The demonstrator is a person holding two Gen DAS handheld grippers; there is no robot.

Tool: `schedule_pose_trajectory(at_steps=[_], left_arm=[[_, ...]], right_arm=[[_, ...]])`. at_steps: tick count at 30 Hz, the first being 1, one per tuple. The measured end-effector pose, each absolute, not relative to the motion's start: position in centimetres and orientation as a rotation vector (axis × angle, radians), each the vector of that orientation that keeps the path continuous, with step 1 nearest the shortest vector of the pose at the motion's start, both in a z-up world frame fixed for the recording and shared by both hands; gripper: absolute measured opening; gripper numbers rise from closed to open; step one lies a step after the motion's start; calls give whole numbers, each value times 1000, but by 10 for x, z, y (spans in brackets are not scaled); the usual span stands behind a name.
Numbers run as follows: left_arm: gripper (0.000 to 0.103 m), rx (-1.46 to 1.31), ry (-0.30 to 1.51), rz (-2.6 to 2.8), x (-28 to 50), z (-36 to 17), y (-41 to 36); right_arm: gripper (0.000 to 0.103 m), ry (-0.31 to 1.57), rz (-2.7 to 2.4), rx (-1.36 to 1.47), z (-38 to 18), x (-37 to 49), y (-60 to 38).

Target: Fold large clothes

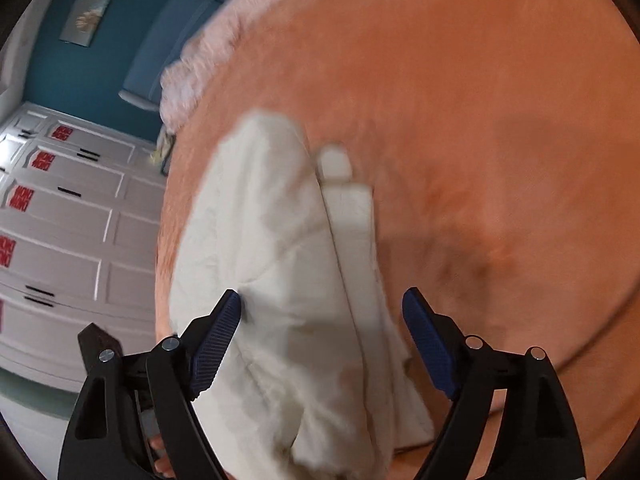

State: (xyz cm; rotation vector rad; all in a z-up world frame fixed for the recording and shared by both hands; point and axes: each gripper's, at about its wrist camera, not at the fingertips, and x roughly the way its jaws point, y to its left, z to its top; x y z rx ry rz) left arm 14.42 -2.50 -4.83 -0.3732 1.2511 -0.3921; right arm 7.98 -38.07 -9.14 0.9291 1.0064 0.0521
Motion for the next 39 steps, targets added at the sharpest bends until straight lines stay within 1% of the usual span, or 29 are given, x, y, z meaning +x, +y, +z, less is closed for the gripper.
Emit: schedule_pose_trajectory(at_steps=[2, 9, 23, 31, 33, 34, 35, 36, 37, 38, 39], left_arm=[[98, -383, 1247, -396, 144, -51, -27], [98, -381, 1239, -374, 146, -58, -35], [98, -338, 1200, -332, 151, -71, -41], [98, -380, 1175, -360, 154, -85, -35], [98, -414, 1178, -386, 155, -90, -31], [98, -426, 1182, -395, 155, -91, -30], [98, -438, 1188, -405, 156, -91, -28], [97, -435, 1191, -411, 155, -89, -27], [94, -416, 1186, -417, 153, -82, -28], [87, -398, 1179, -419, 151, -77, -29], [79, -381, 1169, -422, 147, -70, -30]], right_arm=[[87, 1027, 71, 969, -105, 86, -375], [93, 1033, 101, 986, -124, 96, -365], [94, 1031, 107, 901, -125, 100, -350], [93, 1025, 98, 878, -122, 103, -344], [91, 1027, 91, 872, -121, 102, -343], [87, 1029, 86, 870, -120, 102, -341], [78, 1030, 82, 871, -118, 102, -340], [73, 1029, 80, 871, -116, 100, -340], [61, 1022, 75, 857, -109, 97, -339], [50, 1017, 74, 838, -103, 95, -337], [45, 1008, 76, 806, -91, 91, -335]])
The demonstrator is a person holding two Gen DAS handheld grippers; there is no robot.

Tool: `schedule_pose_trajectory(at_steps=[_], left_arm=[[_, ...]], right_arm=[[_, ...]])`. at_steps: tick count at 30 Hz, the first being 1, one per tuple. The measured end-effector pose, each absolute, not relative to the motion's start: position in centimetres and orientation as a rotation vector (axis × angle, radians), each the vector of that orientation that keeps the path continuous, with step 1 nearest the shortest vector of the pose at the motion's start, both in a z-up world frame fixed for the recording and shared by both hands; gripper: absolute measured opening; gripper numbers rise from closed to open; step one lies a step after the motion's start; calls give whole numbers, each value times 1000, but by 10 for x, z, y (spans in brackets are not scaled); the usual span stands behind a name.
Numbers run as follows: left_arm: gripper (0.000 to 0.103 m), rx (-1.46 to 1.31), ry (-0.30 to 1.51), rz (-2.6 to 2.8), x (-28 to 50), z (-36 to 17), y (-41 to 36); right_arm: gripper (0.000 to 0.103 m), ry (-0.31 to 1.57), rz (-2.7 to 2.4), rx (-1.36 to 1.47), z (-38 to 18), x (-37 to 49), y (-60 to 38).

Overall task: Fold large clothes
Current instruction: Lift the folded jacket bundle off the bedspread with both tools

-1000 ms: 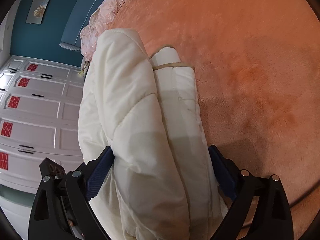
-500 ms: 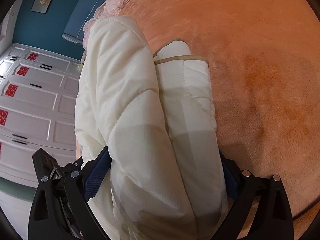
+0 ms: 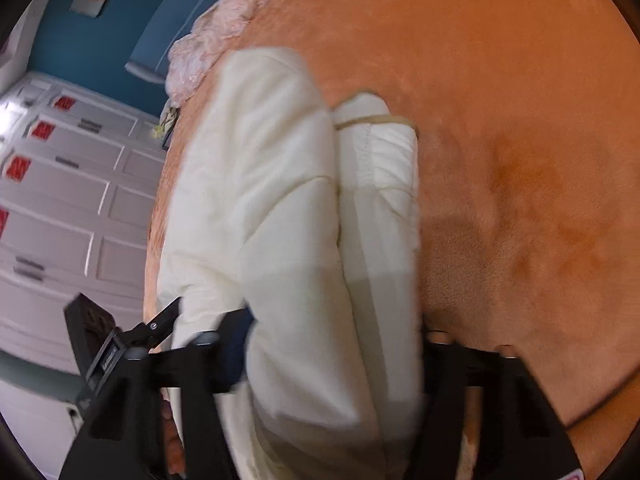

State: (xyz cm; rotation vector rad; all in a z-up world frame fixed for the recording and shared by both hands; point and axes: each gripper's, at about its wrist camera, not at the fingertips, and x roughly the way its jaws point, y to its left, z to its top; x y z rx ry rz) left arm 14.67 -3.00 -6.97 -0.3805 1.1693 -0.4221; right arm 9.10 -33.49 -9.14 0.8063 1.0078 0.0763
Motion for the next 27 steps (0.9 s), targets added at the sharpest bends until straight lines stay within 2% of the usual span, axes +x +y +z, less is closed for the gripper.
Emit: schedule_pose_trajectory(at_steps=[1, 3, 5, 17, 27], left_arm=[[75, -365, 1158, -424, 143, -62, -31], [63, -335, 1125, -440, 135, -43, -33], [60, -329, 1087, -467, 125, -23, -33], [60, -304, 764, -598, 80, 118, -37], [60, -276, 461, -658, 71, 242, -10]], right_arm=[[40, 999, 77, 788, -83, 88, -333], [37, 981, 72, 762, -69, 83, -330], [36, 950, 61, 716, -49, 75, -327], [37, 639, 103, 622, 89, 22, -325], [37, 370, 199, 509, 211, 19, -302]])
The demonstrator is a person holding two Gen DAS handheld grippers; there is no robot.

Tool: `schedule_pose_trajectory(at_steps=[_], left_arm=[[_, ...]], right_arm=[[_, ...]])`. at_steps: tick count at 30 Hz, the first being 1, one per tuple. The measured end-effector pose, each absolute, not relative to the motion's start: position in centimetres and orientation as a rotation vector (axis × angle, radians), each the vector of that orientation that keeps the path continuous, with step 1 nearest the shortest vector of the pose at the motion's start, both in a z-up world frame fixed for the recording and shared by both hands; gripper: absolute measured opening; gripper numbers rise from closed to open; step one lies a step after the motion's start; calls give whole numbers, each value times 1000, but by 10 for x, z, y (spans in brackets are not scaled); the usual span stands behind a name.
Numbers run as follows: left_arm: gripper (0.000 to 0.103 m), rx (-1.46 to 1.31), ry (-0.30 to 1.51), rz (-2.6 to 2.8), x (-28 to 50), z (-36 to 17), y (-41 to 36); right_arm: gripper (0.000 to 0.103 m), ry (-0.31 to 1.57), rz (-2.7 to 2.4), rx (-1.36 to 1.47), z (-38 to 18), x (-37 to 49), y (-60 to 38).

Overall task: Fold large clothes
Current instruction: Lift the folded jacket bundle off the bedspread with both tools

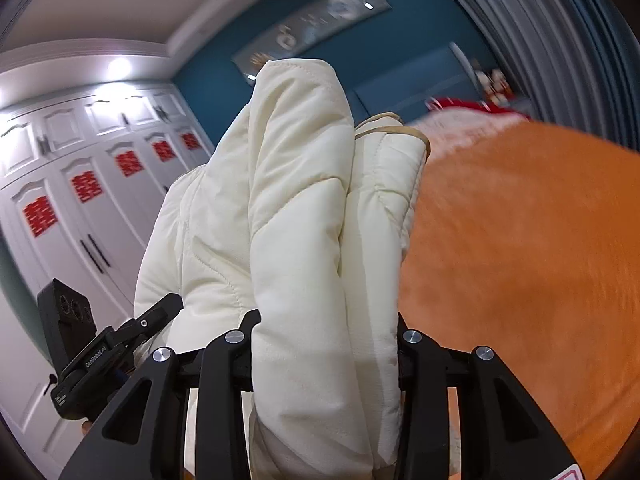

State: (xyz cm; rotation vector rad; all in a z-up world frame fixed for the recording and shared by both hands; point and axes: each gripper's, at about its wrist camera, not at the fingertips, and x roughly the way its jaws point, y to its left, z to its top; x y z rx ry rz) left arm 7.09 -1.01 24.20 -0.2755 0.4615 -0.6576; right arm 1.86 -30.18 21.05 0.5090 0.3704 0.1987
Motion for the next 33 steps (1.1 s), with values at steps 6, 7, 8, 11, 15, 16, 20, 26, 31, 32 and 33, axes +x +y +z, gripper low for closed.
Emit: schedule_pose_trajectory(at_steps=[6, 7, 8, 11, 15, 16, 20, 26, 31, 32, 33], left_arm=[[62, -303, 350, -659, 88, 274, 19], [63, -307, 339, -655, 94, 276, 22], [63, -315, 332, -648, 101, 277, 27], [64, -333, 350, -628, 134, 268, 37], [64, -346, 418, -599, 175, 242, 44], [64, -341, 438, -590, 185, 234, 44], [64, -351, 552, -563, 237, 182, 46], [64, -365, 696, -516, 301, 97, 46], [64, -387, 797, -479, 337, 32, 44], [64, -388, 820, -469, 343, 17, 44], [64, -388, 838, -461, 347, 5, 43]], right_arm=[[37, 296, 251, 453, 255, 44, -277], [38, 287, 257, 442, 260, 51, -272], [38, 284, 259, 433, 263, 58, -267], [38, 308, 266, 432, 262, 87, -255], [38, 376, 258, 444, 235, 135, -246], [38, 405, 255, 457, 224, 149, -245], [38, 506, 240, 498, 173, 199, -243], [38, 642, 215, 519, 89, 265, -241], [38, 748, 195, 533, 18, 306, -242], [38, 763, 192, 535, 10, 311, -240], [38, 786, 186, 538, -5, 317, -240]])
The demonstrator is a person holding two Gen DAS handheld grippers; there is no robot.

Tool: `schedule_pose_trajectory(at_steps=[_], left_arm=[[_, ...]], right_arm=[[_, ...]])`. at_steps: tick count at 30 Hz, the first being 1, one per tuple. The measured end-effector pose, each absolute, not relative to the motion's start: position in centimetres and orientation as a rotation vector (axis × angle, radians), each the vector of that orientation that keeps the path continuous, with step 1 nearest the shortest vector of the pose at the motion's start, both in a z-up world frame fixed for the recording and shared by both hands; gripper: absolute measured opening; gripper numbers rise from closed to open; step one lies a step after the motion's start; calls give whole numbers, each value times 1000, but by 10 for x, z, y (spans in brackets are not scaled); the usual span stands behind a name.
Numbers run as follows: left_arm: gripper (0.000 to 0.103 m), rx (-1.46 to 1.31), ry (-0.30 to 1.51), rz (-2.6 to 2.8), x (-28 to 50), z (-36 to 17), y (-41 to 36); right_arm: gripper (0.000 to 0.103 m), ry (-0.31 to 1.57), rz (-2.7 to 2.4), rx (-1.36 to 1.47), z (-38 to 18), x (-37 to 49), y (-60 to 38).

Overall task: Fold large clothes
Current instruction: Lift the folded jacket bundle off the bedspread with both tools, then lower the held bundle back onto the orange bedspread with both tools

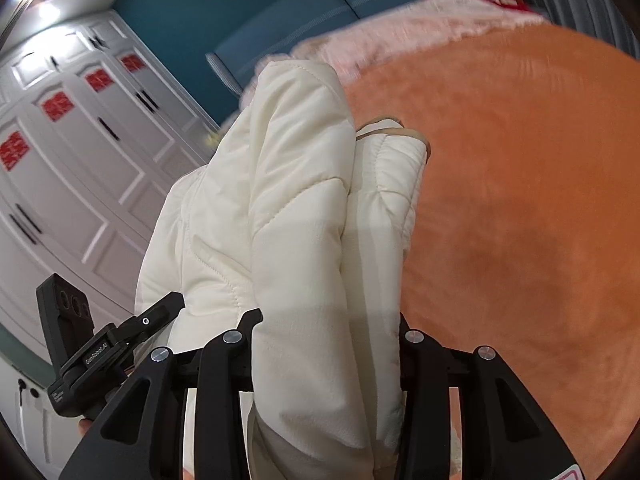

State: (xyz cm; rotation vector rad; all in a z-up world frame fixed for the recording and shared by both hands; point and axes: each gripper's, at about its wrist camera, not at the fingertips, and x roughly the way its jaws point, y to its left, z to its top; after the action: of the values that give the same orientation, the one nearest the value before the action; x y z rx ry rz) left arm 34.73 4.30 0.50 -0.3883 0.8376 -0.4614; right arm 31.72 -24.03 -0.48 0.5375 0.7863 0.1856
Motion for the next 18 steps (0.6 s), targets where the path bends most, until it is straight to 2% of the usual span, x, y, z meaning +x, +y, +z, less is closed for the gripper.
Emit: schedule_pose_trajectory(at_steps=[4, 8, 11, 18], left_arm=[[64, -373, 916, -425, 361, -43, 41], [72, -400, 936, -395, 367, -71, 46], [76, -379, 925, -368, 363, -65, 51], [75, -165, 832, -266, 323, -4, 46]], right_arm=[[41, 867, 165, 548, -50, 336, -240], [58, 861, 164, 583, -72, 341, -245], [60, 864, 185, 627, -66, 335, -255], [60, 747, 77, 580, -15, 278, -289]])
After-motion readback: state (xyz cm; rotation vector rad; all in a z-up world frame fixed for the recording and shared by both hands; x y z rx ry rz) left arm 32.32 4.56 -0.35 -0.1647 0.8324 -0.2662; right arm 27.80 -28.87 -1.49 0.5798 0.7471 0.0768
